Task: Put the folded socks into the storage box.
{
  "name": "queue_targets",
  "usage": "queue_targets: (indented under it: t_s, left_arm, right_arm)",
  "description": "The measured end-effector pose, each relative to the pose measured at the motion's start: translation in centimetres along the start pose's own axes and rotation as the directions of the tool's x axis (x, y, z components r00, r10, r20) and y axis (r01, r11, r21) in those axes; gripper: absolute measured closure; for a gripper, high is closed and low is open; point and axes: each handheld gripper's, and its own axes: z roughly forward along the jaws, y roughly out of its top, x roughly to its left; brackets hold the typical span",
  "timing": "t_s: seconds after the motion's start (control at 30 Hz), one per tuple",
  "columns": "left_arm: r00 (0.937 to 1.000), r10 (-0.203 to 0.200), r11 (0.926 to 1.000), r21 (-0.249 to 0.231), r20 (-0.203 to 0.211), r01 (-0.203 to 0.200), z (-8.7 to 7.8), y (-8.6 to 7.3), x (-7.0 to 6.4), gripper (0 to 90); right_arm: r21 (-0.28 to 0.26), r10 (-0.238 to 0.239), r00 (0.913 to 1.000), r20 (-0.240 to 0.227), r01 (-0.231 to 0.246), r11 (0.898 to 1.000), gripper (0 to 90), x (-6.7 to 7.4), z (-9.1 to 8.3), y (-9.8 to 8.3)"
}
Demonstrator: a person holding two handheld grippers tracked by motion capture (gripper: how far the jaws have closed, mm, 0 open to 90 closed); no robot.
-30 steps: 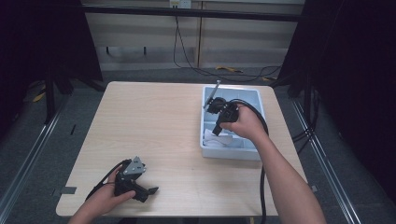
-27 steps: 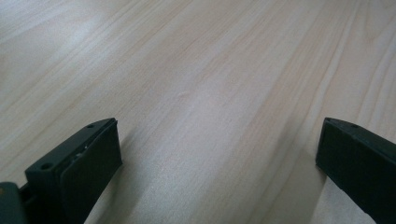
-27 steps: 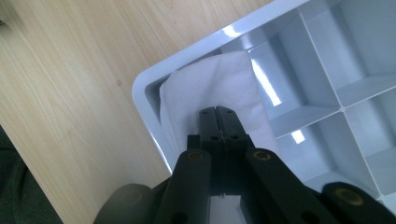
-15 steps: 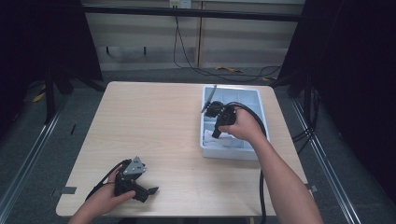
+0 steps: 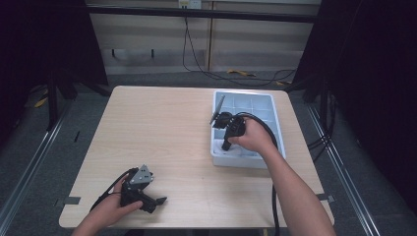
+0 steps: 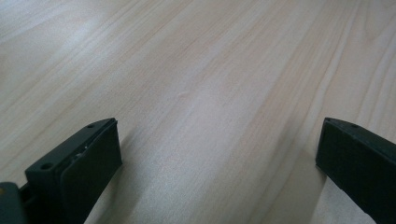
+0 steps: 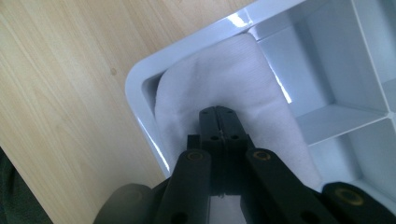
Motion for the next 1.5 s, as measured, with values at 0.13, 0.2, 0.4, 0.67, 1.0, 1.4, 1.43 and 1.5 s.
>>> queue_targets:
  t_s: [0.13,0.2,0.4,0.67,1.0,1.4,1.43,1.5]
  left_arm:
    - [1.0000,0.002,1.0000,0.001,0.001,-0.002,0.0,0.0,0.0,0.0]
    - [1.0000,0.005,1.0000,0.000,0.002,-0.005,0.0,0.0,0.0,0.0]
    - [1.0000,0.004,1.0000,-0.006,-0.001,-0.004,0.0,0.0,0.0,0.0]
    - [1.0000,0.005,1.0000,-0.003,0.000,-0.005,0.0,0.0,0.0,0.0]
    - [1.0000,0.004,1.0000,-0.007,0.000,-0.004,0.0,0.0,0.0,0.0]
    - [1.0000,0.004,1.0000,-0.002,0.007,-0.004,0.0,0.0,0.0,0.0]
    - [1.0000,0.005,1.0000,-0.002,0.008,-0.005,0.0,0.0,0.0,0.0]
    - [1.0000,0.005,1.0000,-0.002,0.008,-0.005,0.0,0.0,0.0,0.0]
  right_arm:
    - [0.001,0.001,1.0000,0.002,-0.001,1.000,90.0,0.0,0.5,-0.1]
    - [-0.006,0.004,1.0000,0.002,-0.004,1.000,90.0,0.0,0.8,-0.2]
    - [-0.001,0.010,0.9999,-0.013,-0.010,1.000,90.0,0.1,1.8,-0.3]
    - [0.002,0.009,0.9998,-0.018,-0.009,1.000,90.0,0.1,3.1,-0.2]
    - [-0.022,-0.005,0.9999,0.014,0.005,1.000,88.6,0.5,1.9,-0.4]
    - [-0.033,-0.005,0.9991,0.042,0.006,0.999,88.2,0.4,-1.9,-0.7]
    - [-0.034,-0.002,0.9987,0.050,0.004,0.999,88.2,0.3,-2.3,-0.8]
    - [-0.038,0.001,0.9986,0.053,0.001,0.999,88.2,0.2,-2.7,-0.9]
